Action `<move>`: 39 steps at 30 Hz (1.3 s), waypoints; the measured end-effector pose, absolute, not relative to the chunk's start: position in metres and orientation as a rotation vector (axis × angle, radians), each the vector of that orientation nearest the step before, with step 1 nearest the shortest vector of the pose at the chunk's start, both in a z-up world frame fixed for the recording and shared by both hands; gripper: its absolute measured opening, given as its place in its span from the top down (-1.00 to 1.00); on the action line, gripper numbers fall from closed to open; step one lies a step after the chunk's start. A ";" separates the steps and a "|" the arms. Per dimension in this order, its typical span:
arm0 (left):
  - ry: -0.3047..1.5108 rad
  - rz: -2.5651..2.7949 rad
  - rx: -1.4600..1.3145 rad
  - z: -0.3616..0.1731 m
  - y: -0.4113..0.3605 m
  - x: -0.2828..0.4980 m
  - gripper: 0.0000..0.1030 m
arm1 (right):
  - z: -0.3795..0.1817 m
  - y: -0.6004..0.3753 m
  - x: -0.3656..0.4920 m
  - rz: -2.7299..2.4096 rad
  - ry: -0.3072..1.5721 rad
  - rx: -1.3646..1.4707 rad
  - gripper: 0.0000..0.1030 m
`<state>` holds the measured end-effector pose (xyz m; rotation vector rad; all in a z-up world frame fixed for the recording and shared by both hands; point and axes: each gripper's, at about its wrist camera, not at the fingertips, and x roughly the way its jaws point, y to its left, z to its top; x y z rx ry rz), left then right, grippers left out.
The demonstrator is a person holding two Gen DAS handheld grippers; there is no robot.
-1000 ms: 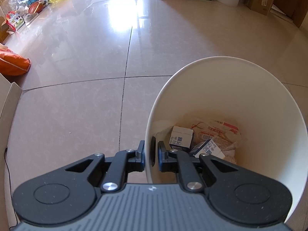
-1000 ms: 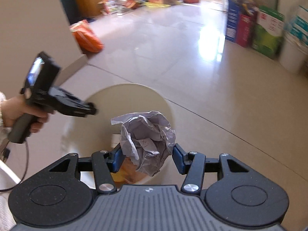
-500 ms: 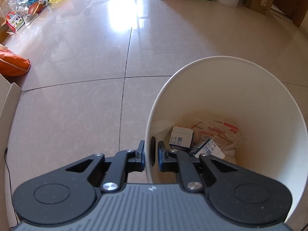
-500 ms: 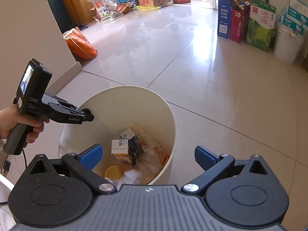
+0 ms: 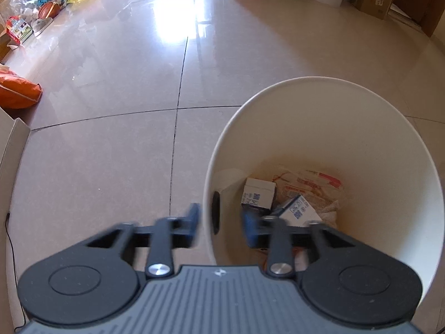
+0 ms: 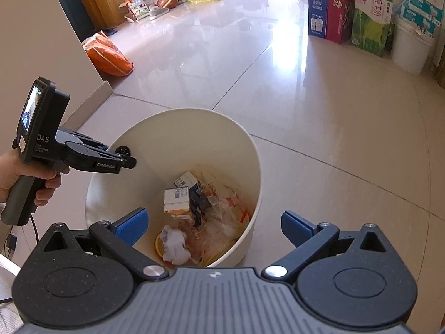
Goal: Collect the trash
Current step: 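Lower the bin to the floor with the left gripper and release it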
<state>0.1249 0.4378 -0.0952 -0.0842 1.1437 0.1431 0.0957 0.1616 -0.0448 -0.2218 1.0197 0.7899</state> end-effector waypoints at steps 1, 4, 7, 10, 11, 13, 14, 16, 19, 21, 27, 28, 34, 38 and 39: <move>1.136 0.153 -0.075 -0.094 0.436 0.124 -0.18 | -0.045 0.163 0.095 0.787 1.024 -0.224 -1.00; 1.123 0.159 -0.047 -0.090 0.433 0.121 -0.57 | -0.044 0.168 0.091 0.758 1.042 -0.241 -1.00; 1.127 0.160 -0.051 -0.085 0.432 0.118 -0.70 | -0.047 0.172 0.088 0.715 1.064 -0.250 -1.00; 1.142 0.171 -0.063 -0.082 0.432 0.116 -0.77 | -0.053 0.179 0.087 0.627 1.092 -0.259 -1.00; 1.154 0.174 -0.065 -0.081 0.432 0.116 -0.77 | -0.055 0.181 0.086 0.593 1.102 -0.262 -1.00; 1.162 0.174 -0.065 -0.075 0.432 0.114 -0.77 | -0.060 0.184 0.086 0.539 1.130 -0.263 -1.00; 1.162 0.176 -0.063 -0.071 0.432 0.111 -0.77 | -0.062 0.186 0.086 0.516 1.149 -0.265 -1.00; 1.176 0.184 -0.063 -0.063 0.430 0.104 -0.77 | -0.067 0.191 0.083 0.474 1.183 -0.279 -1.00; 1.194 0.182 -0.108 -0.047 0.429 0.093 -0.77 | -0.071 0.198 0.077 0.409 1.209 -0.304 -1.00; 1.198 0.199 -0.137 -0.037 0.429 0.085 -0.77 | -0.070 0.203 0.070 0.401 1.222 -0.300 -1.00; 1.177 0.236 -0.174 -0.004 0.419 0.052 -0.83 | -0.057 0.214 0.048 0.397 1.252 -0.294 -1.00; 1.177 0.241 -0.174 -0.001 0.417 0.046 -0.83 | -0.053 0.213 0.045 0.393 1.249 -0.287 -1.00; 1.175 0.277 -0.238 0.012 0.409 0.016 -0.83 | -0.034 0.203 0.030 0.359 1.251 -0.198 -1.00; 1.178 0.303 -0.220 0.019 0.405 0.005 -0.84 | -0.024 0.200 0.017 0.331 1.227 -0.209 -1.00; 1.173 0.309 -0.213 0.020 0.405 0.004 -0.84 | -0.021 0.199 0.015 0.320 1.221 -0.213 -1.00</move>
